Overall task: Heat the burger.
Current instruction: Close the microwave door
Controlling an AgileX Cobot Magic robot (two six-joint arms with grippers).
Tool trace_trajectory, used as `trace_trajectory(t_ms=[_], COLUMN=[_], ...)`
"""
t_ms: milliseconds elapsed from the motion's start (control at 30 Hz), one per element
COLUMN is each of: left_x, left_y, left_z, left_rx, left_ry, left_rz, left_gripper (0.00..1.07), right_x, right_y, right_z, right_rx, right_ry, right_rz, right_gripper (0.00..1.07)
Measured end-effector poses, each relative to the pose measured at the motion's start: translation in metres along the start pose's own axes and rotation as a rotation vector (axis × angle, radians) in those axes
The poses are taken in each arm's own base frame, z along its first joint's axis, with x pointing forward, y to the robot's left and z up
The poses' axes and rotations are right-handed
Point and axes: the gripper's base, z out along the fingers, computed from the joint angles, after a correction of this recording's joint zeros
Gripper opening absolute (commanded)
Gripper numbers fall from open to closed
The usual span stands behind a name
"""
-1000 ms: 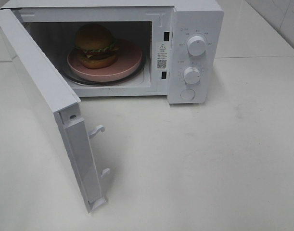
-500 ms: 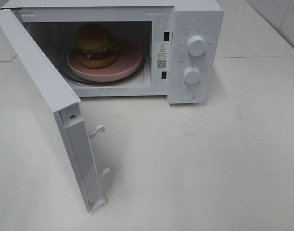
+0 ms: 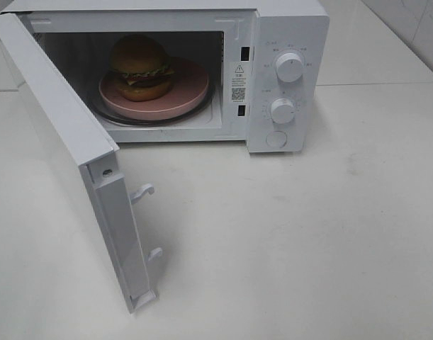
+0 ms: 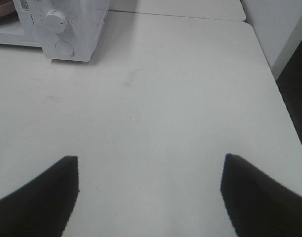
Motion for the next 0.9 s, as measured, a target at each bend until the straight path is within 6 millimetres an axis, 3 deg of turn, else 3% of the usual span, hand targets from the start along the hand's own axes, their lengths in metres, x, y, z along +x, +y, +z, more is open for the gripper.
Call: trace_trajectory(t_ms=[900], left_x=[-0.0009], left_y=[-0.0001], left_z=[0.0], left_rx=[0.001], left_ry=[-0.005], left_rz=[-0.001], left_gripper=[0.99], right_x=[0.0], right_y=[0.0], right_z=[0.0], right_rx=[0.0], right_ry=[0.0], right_rz=[0.0], right_gripper=[0.76])
